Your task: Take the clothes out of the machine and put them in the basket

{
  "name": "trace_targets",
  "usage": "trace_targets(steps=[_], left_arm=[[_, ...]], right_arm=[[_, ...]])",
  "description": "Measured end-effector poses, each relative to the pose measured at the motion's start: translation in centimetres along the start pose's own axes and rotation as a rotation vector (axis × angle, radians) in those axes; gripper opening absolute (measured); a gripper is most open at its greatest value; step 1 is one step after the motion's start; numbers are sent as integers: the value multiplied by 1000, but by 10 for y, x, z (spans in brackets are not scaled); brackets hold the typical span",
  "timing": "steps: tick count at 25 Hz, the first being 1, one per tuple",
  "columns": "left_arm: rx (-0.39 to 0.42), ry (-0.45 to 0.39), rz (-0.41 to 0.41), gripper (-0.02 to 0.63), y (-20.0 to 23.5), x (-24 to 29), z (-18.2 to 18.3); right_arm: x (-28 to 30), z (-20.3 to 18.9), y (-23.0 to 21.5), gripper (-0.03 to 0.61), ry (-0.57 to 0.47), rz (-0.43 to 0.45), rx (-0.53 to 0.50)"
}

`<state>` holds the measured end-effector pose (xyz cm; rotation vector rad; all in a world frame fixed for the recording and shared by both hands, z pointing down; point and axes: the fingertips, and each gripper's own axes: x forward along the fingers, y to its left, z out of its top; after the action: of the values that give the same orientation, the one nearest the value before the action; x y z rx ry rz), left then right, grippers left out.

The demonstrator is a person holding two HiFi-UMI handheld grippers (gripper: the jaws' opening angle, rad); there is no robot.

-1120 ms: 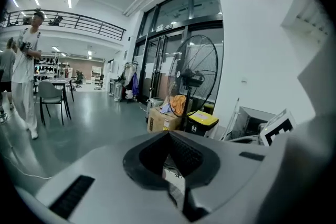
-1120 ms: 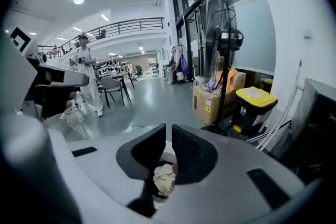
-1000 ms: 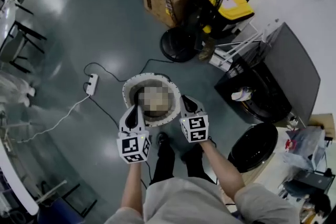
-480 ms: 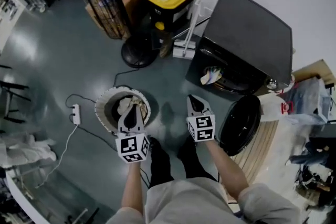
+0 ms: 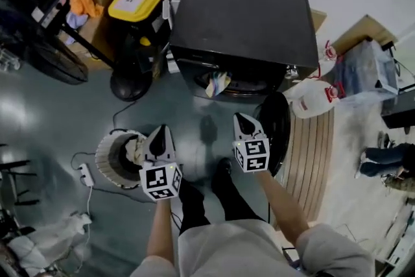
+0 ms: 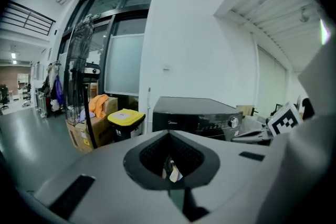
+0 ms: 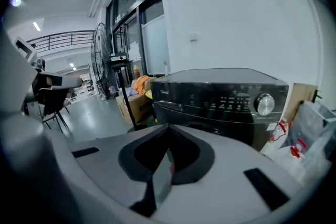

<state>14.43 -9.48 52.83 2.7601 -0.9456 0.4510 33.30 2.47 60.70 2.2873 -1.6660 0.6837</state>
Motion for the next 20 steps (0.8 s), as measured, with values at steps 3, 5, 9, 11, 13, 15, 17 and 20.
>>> trace_targets(steps=[3, 5, 9, 11, 13, 15, 17, 20], left_arm=[[21, 9, -47, 18, -25, 19, -6], [31, 19, -63, 18, -31, 31, -13], [42, 45, -91, 18, -28, 58, -37], [38, 59, -104, 18, -21, 75, -52], [34, 70, -117, 18, -14, 92, -69], [34, 76, -133, 18, -9, 109, -86], [32, 80, -148, 18, -3, 123, -102], [30, 81, -168, 18, 6, 140, -127]], right_arm=[[-2, -15, -30, 25, 11, -39, 27], [3, -23, -40, 25, 13, -52, 39], [24, -40, -51, 25, 27, -72, 45], [39, -49, -52, 25, 31, -81, 48], [57, -60, -53, 25, 36, -89, 47], [76, -72, -54, 25, 43, -98, 43], [97, -85, -57, 25, 47, -109, 42], [128, -106, -58, 25, 45, -125, 59]])
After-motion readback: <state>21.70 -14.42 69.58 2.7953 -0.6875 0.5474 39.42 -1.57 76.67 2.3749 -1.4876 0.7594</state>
